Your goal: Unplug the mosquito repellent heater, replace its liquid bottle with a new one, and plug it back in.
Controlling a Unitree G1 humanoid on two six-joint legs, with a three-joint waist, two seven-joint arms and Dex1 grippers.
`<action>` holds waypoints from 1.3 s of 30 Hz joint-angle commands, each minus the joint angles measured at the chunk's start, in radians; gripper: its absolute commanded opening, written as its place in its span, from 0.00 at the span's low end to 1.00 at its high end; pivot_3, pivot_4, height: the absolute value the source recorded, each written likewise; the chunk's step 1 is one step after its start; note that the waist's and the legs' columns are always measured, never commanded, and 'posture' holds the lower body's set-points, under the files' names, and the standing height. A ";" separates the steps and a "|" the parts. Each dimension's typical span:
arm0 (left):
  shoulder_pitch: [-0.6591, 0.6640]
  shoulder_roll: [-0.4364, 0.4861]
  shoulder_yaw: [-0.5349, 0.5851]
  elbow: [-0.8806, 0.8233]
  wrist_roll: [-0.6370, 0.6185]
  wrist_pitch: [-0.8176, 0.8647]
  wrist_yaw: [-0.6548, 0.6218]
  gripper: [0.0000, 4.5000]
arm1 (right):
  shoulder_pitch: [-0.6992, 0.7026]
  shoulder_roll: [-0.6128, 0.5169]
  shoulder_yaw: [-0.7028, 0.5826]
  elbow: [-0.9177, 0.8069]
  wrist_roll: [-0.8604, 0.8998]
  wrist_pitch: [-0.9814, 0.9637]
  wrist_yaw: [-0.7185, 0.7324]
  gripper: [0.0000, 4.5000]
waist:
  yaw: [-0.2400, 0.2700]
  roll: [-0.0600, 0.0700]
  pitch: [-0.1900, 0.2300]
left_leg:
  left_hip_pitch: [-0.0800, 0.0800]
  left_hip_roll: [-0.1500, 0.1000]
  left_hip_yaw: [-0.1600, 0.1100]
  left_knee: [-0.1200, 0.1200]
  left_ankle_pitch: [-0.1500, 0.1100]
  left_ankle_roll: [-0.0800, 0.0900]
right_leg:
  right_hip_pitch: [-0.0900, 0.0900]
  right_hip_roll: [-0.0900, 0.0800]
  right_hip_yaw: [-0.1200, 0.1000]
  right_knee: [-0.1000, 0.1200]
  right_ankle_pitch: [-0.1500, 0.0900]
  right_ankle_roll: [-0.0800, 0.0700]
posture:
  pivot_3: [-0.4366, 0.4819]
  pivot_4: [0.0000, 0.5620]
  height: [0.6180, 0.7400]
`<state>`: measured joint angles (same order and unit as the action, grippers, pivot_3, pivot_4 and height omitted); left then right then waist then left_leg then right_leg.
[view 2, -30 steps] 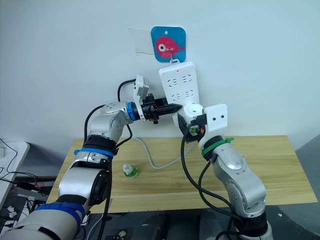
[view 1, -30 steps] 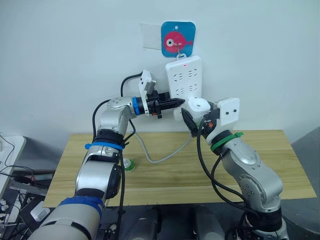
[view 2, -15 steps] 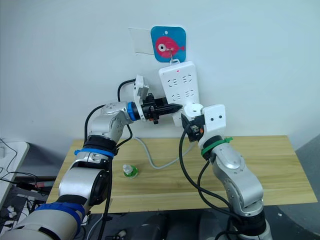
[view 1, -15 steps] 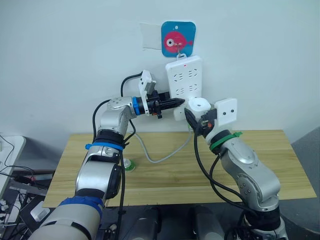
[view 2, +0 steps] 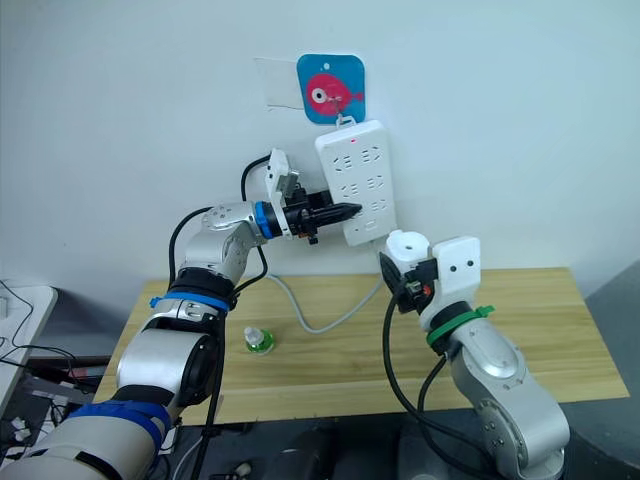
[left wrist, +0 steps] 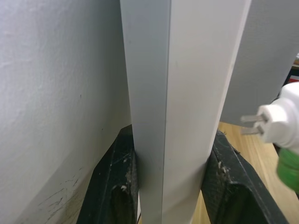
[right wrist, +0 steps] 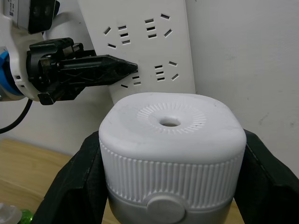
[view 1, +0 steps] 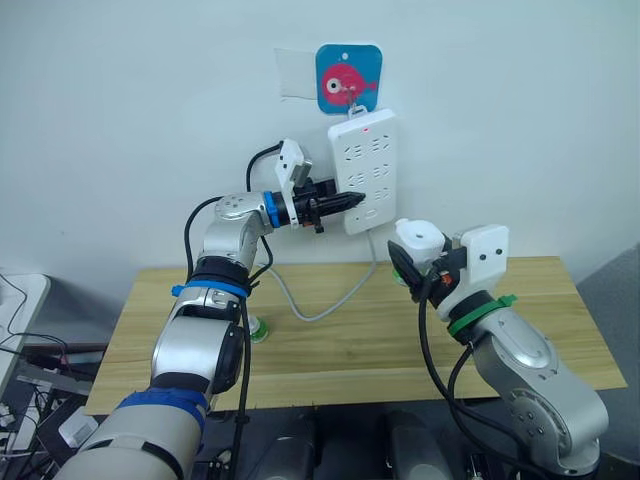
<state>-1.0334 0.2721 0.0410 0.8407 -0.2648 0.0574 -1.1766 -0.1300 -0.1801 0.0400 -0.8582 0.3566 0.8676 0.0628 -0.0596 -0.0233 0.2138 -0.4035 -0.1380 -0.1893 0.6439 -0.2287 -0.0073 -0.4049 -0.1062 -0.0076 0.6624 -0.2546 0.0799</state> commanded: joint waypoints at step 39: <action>0.659 -0.163 -0.275 -0.876 -0.001 0.103 0.386 1.00 | 0.026 0.265 -0.367 0.373 1.012 -0.212 -0.288 0.67 | -0.030 0.010 -0.007 | 0.004 0.024 0.029 -0.015 0.003 -0.006 | -0.014 0.021 0.025 0.000 0.012 -0.019 | 0.25 0.28 1.00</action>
<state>-0.3566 0.1259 -0.2255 -0.0512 -0.2776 0.2005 -0.8023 -0.1037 0.0794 -0.3541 -0.4333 1.3303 0.6705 -0.2250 -0.0892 -0.0135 0.2064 -0.3993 -0.1139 -0.1598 0.6295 -0.2252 -0.0134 -0.4189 -0.0854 0.0178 0.6630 -0.2427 0.0611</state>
